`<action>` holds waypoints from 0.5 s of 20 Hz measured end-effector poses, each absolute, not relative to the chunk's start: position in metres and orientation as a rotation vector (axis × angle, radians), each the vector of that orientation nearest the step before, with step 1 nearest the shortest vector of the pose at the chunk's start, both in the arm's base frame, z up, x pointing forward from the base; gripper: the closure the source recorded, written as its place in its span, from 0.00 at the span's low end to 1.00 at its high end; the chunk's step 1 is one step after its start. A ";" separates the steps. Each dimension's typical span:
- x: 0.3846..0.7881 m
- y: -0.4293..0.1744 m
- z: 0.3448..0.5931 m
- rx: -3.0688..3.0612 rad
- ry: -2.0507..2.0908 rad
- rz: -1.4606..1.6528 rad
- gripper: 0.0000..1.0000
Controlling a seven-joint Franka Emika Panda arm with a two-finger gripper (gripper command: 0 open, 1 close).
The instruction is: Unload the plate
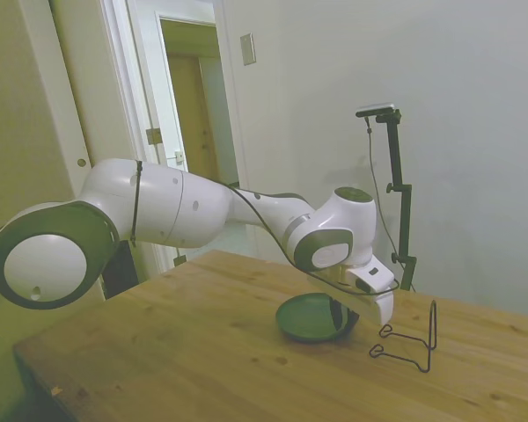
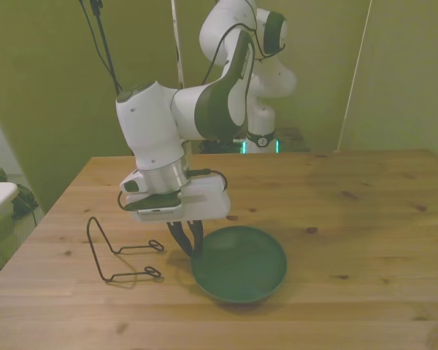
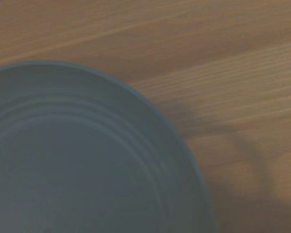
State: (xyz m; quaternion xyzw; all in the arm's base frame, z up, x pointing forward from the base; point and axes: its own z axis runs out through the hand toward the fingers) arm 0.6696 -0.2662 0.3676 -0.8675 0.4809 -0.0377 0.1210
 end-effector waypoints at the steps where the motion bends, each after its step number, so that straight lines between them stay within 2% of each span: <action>1: 0.669 -0.265 0.375 -2.541 1.392 -0.129 0.00; 3: 0.666 -0.260 0.399 -2.549 1.361 -0.175 0.00; 7: 0.647 -0.246 0.476 -2.538 1.309 -0.258 0.00; 10: 0.627 -0.232 0.522 -2.535 1.272 -0.262 0.00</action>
